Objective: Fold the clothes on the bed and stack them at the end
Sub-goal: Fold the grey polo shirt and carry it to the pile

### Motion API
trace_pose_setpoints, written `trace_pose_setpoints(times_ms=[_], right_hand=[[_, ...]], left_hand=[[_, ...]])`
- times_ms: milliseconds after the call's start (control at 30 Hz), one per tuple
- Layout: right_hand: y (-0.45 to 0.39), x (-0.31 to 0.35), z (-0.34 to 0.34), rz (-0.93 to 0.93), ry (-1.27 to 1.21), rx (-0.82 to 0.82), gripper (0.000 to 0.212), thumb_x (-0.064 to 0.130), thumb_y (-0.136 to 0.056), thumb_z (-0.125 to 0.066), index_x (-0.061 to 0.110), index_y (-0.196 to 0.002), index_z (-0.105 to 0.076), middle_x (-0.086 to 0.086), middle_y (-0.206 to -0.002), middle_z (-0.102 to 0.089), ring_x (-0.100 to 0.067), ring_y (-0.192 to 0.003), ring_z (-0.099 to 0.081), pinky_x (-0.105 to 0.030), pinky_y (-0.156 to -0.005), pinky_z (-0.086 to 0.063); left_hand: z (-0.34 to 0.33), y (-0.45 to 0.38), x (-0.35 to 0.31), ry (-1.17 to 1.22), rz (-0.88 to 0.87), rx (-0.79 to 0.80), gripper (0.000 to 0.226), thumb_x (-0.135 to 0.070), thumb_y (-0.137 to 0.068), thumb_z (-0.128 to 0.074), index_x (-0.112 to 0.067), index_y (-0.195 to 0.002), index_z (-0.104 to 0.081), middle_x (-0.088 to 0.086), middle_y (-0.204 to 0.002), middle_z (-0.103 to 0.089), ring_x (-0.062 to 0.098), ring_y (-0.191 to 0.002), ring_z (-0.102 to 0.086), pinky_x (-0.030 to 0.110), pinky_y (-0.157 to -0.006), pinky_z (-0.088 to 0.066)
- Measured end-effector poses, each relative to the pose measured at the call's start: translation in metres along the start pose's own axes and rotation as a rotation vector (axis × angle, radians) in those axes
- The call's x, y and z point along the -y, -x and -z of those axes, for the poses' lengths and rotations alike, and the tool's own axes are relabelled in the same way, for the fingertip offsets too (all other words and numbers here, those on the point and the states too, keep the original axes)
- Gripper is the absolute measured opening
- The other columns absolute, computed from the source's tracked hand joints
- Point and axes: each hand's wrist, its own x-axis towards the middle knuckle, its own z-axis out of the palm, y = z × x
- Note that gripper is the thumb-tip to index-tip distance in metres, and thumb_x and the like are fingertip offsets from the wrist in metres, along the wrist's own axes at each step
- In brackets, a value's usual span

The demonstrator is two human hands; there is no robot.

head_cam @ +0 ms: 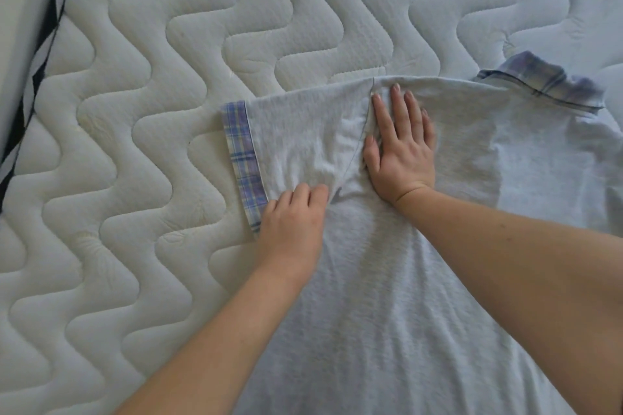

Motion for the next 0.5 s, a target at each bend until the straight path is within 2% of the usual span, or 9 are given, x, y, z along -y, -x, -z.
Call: trace_pose_setpoints(times_ms=[67,133,167,233,333,400,500], right_hand=[[0.0,-0.001,-0.001,0.006,-0.004,-0.005,0.064,0.045,-0.096,-0.028,0.03,-0.156,-0.012,-0.001,-0.165,-0.009,-0.019,-0.151,-0.005,-0.039,-0.122,-0.001],[0.0,0.0,-0.002,0.013,-0.003,-0.009,0.064,0.044,-0.096,-0.03,0.03,-0.156,-0.014,-0.001,-0.165,-0.01,-0.019,-0.151,-0.006,-0.04,-0.122,-0.002],[0.0,0.0,-0.002,0.012,-0.003,-0.008,0.064,0.044,-0.096,-0.031,0.03,-0.156,-0.014,-0.001,-0.164,-0.011,-0.019,-0.151,-0.006,-0.04,-0.122,-0.002],[0.0,-0.001,-0.002,0.011,-0.003,-0.01,0.064,0.044,-0.096,-0.031,0.03,-0.156,-0.015,-0.001,-0.164,-0.012,-0.019,-0.151,-0.007,-0.04,-0.122,-0.004],[0.0,-0.002,-0.003,0.019,-0.007,-0.014,0.063,0.042,-0.096,-0.03,0.029,-0.156,-0.017,-0.002,-0.164,-0.013,-0.019,-0.151,-0.008,-0.042,-0.122,-0.007],[0.0,-0.002,-0.003,0.027,-0.015,-0.027,0.062,0.04,-0.096,-0.029,0.028,-0.156,-0.019,-0.002,-0.164,-0.015,-0.019,-0.151,-0.01,-0.041,-0.122,-0.008],[0.001,-0.003,-0.005,0.02,-0.022,-0.035,0.063,0.038,-0.096,-0.027,0.024,-0.156,-0.018,-0.005,-0.164,-0.014,-0.019,-0.151,-0.01,-0.04,-0.122,-0.007]], left_hand=[[-0.003,-0.004,-0.005,-0.041,-0.017,-0.036,0.029,-0.004,-0.082,-0.067,-0.016,-0.108,-0.064,0.002,-0.087,-0.058,0.023,-0.075,-0.058,0.037,-0.067,-0.043],[-0.008,-0.002,-0.011,-0.117,-0.042,-0.102,0.026,-0.005,-0.081,-0.069,-0.016,-0.103,-0.066,0.003,-0.084,-0.059,0.025,-0.073,-0.057,0.039,-0.063,-0.043],[-0.01,0.0,-0.014,-0.15,-0.051,-0.132,0.026,-0.007,-0.082,-0.067,-0.017,-0.105,-0.066,0.004,-0.089,-0.06,0.027,-0.079,-0.058,0.04,-0.067,-0.044],[-0.014,0.002,-0.02,-0.157,-0.062,-0.16,0.034,-0.014,-0.081,-0.061,-0.017,-0.115,-0.064,0.007,-0.109,-0.063,0.03,-0.1,-0.06,0.043,-0.086,-0.044],[-0.015,-0.009,-0.029,-0.095,-0.092,-0.15,0.049,-0.025,-0.087,-0.049,-0.009,-0.133,-0.058,0.012,-0.136,-0.057,0.03,-0.13,-0.051,0.046,-0.112,-0.035],[-0.019,-0.018,-0.032,-0.086,-0.061,-0.08,0.061,-0.031,-0.092,-0.044,-0.005,-0.147,-0.042,0.016,-0.151,-0.042,0.03,-0.142,-0.038,0.047,-0.118,-0.029],[-0.038,-0.019,-0.031,-0.127,0.004,0.002,0.072,-0.04,-0.095,-0.04,-0.003,-0.154,-0.022,0.017,-0.162,-0.02,0.028,-0.15,-0.02,0.047,-0.12,-0.023]])
